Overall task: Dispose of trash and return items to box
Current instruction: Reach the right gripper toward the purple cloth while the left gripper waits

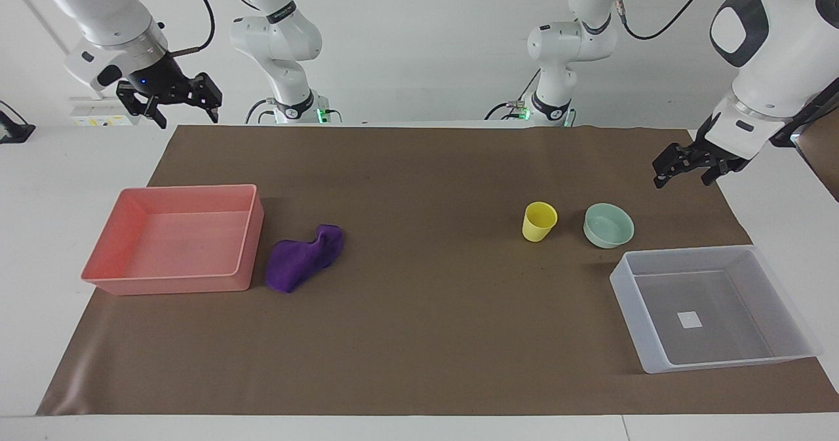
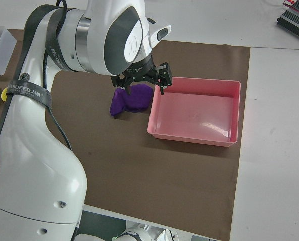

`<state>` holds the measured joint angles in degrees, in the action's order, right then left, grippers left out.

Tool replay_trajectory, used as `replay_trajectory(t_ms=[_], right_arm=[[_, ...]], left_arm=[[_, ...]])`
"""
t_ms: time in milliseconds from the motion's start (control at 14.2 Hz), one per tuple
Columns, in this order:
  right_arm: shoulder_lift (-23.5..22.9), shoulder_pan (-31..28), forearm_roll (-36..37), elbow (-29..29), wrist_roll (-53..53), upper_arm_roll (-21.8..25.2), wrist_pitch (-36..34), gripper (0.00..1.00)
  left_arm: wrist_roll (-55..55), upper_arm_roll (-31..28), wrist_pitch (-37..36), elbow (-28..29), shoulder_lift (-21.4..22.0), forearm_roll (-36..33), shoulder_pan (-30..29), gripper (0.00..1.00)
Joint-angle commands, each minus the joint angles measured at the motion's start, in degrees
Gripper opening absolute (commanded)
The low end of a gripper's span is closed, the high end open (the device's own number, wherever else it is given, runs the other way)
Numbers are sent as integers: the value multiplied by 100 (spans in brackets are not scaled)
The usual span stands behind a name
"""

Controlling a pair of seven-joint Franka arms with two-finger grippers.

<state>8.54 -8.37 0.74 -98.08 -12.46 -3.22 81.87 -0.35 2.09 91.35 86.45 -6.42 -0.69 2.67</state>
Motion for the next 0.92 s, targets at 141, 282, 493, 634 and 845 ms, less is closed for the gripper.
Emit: replay_trajectory(t_ms=[141,282,493,634,845], right_arm=[[51,-85,-91,-62,60,-21,66,100],[60,-42,-91,-71,60,-21,66,100],[-219,343,-170,-133,156,-56,557,100],[-580,695,-232,-97,567,-73,1091,100],[-1134,1363,-214,-281,1410,-65,1917,100]], left_arm=[[-159,-33,-81,484,420,-54,14,100],[218,-15,433,1082,852,-72,5,100],[28,-24,525,1101,852,-72,23,100],[-210,2,348,1101,861,-72,49,100],[-308,2,821,1880,1141,-72,154,100]])
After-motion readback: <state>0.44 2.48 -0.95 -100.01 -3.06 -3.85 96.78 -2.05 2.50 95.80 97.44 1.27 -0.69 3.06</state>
